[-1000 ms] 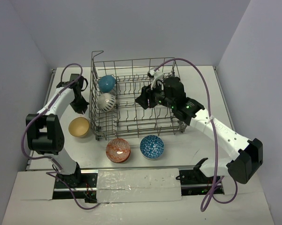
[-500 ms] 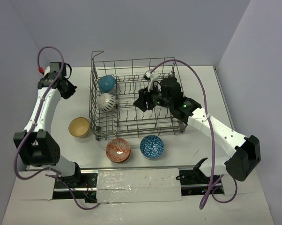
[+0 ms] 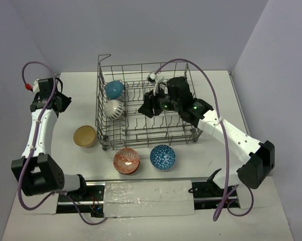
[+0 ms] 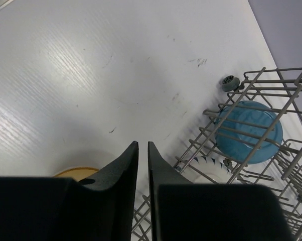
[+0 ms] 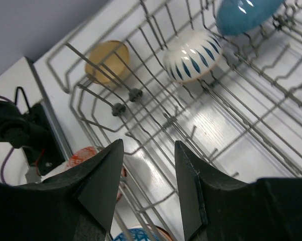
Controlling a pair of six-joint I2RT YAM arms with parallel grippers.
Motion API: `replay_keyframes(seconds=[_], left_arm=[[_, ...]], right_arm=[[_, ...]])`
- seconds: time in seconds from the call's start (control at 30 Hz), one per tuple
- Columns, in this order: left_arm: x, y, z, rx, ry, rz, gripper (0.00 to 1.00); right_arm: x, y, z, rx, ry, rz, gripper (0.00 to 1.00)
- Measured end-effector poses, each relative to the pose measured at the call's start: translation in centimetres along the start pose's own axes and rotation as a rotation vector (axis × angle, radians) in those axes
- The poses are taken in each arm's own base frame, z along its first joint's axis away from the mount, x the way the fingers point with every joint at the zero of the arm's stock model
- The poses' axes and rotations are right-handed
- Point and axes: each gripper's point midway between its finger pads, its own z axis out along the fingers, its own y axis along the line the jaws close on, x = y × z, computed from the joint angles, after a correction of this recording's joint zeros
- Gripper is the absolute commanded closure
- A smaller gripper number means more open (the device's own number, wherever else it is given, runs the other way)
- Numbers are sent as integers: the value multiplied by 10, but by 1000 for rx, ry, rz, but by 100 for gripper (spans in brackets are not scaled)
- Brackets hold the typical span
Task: Load the bowls into the dish rack
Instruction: Pick up the bowl from the corner of the board.
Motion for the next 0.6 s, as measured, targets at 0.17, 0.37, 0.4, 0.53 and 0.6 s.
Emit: replay_keyframes(seconds=[0.17,0.37,0.4,0.53,0.6], left_arm=[[-6,4,-8,29,-38,-26,74],[-21,12,-16,64,-80,-82,95],[-26,17,-15,58,-88,-98,92],[-45,40,-18,23,-139,-164,81],[-53,46,-25,16,-173,-186,79]], right_arm=[[-32,45,5,-78,-22,-75,47],[-36,116,29,-211,36,-217,46],[-30,124,34,-229,61,-238,46],[-9,139,53,-265,155,-297,46],[-2,140,61,-270,198,-317,46]])
